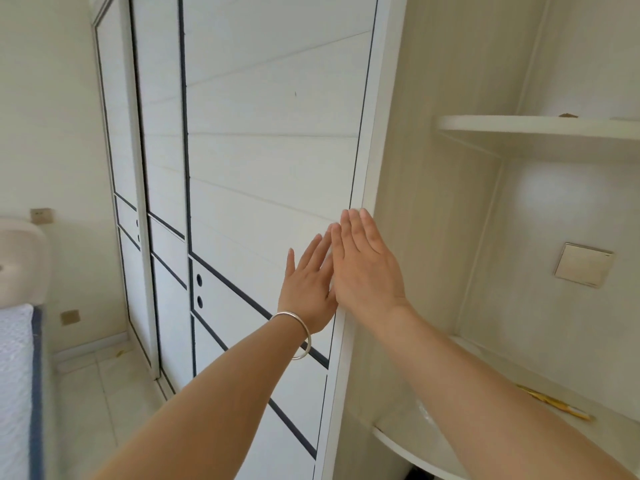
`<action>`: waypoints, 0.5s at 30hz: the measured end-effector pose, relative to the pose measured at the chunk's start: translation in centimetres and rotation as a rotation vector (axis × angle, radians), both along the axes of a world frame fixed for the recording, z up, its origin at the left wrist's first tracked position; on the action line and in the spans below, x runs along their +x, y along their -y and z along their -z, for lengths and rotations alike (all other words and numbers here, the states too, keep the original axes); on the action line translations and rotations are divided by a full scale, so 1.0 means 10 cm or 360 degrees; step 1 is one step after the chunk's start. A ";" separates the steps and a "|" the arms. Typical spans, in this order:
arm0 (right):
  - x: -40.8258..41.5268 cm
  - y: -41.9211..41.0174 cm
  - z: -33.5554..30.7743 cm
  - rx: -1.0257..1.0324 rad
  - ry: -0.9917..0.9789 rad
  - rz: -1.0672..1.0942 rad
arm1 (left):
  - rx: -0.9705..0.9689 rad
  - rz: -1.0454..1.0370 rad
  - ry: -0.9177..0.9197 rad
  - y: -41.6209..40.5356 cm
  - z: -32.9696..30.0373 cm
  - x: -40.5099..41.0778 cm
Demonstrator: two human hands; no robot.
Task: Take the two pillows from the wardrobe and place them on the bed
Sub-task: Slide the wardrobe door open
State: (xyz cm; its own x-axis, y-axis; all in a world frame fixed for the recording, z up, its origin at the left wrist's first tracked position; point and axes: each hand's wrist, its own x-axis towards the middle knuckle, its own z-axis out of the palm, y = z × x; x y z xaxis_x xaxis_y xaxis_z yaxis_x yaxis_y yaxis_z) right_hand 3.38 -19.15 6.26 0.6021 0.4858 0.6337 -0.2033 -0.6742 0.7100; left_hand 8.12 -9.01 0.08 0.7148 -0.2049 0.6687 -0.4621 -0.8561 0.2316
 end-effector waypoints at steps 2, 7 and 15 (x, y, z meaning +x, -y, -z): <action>0.00 -0.05 0.00 -0.0043 0.0009 -0.0001 | -0.0014 -0.0006 0.0004 0.02 0.03 0.03; 0.04 -0.14 -0.01 -0.0031 -0.0070 0.0039 | 0.0000 -0.0142 -0.0038 0.01 -0.01 0.11; 0.05 -0.31 -0.02 0.0168 -0.0249 0.0002 | -0.0090 -0.0218 -0.0063 0.05 -0.04 0.17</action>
